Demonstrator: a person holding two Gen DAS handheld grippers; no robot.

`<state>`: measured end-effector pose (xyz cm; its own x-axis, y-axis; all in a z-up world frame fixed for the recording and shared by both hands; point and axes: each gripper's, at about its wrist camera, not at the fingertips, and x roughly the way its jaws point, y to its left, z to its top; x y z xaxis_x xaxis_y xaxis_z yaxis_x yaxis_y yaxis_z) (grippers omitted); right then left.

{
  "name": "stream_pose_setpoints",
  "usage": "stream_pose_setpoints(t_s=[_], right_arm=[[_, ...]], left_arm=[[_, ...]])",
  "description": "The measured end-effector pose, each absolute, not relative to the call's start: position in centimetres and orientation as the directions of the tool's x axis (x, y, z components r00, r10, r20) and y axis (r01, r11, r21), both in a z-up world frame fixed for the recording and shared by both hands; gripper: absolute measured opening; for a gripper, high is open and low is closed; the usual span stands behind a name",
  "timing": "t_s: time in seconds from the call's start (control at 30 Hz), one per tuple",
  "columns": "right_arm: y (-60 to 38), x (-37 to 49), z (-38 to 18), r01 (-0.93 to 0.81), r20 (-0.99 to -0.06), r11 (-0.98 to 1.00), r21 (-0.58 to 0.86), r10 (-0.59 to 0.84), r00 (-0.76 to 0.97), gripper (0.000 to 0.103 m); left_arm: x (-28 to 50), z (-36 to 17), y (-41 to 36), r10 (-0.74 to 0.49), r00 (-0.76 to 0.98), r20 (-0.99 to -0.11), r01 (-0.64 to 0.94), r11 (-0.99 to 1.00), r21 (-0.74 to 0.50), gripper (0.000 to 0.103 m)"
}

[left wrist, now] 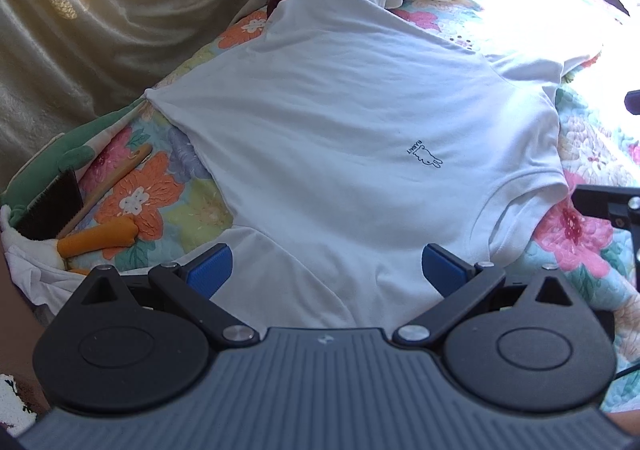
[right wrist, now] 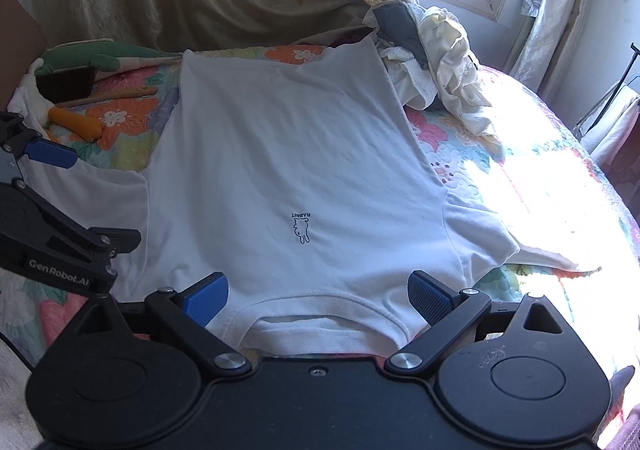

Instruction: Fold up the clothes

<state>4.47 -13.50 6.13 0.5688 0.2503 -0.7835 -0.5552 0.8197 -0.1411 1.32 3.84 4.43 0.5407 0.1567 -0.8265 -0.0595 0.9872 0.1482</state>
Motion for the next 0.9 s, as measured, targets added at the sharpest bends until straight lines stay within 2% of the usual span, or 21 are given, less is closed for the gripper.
stream_pose_setpoints(t_s=[0.1, 0.2, 0.27, 0.33, 0.43, 0.57, 0.63, 0.73, 0.8, 0.83, 0.9], right_arm=[[-14.1, 4.0, 7.3, -0.615, -0.778, 0.787, -0.057, 0.351, 0.522, 0.099], [-14.2, 3.6, 7.8, -0.656, -0.749, 0.754, -0.037, 0.414, 0.517, 0.099], [-14.5, 3.4, 8.0, -0.677, -0.710, 0.730, -0.096, 0.427, 0.560, 0.098], [-15.0, 3.3, 8.1, -0.676, -0.672, 0.712, -0.188, 0.409, 0.618, 0.098], [-16.2, 4.2, 7.9, -0.652, -0.681, 0.696, -0.300, 0.322, 0.657, 0.098], [-18.7, 7.2, 7.1, -0.618, -0.691, 0.709, -0.339, 0.258, 0.675, 0.095], [-20.3, 9.0, 6.3, -0.590, -0.684, 0.732, -0.342, 0.236, 0.690, 0.091], [-23.5, 12.1, 5.1, -0.548, -0.690, 0.786, -0.287, 0.228, 0.687, 0.078], [-26.4, 14.6, 4.3, -0.527, -0.725, 0.836, -0.153, 0.267, 0.635, 0.072], [-27.9, 15.7, 3.9, -0.510, -0.746, 0.858, -0.063, 0.299, 0.595, 0.070], [-30.7, 17.6, 3.0, -0.477, -0.769, 0.875, 0.087, 0.363, 0.526, 0.047]], left_arm=[[1.7, 4.2, 4.7, 0.150, 0.542, -0.827, -0.066, 0.988, 0.136, 0.103], [2.3, 4.2, 4.8, 0.127, 0.560, -0.819, -0.050, 0.992, 0.119, 0.103], [2.9, 4.8, 4.0, 0.086, 0.601, -0.794, -0.026, 0.996, 0.088, 0.103], [3.6, 5.3, 3.3, 0.044, 0.641, -0.767, 0.001, 0.998, 0.059, 0.103], [4.7, 6.0, 2.0, -0.015, 0.694, -0.720, 0.043, 0.999, 0.021, 0.103], [8.9, 5.1, -2.2, -0.020, 0.715, -0.699, 0.103, 0.992, 0.076, 0.101], [11.1, 4.1, -4.3, -0.052, 0.725, -0.687, 0.131, 0.989, 0.064, 0.099], [14.1, 2.6, -7.6, -0.081, 0.727, -0.682, 0.161, 0.985, 0.054, 0.089], [15.8, 1.8, -9.6, -0.104, 0.721, -0.685, 0.182, 0.982, 0.042, 0.086], [16.7, 1.4, -10.5, -0.118, 0.714, -0.690, 0.194, 0.981, 0.032, 0.081], [18.4, 0.2, -12.5, -0.144, 0.698, -0.702, 0.219, 0.975, 0.017, 0.080]])
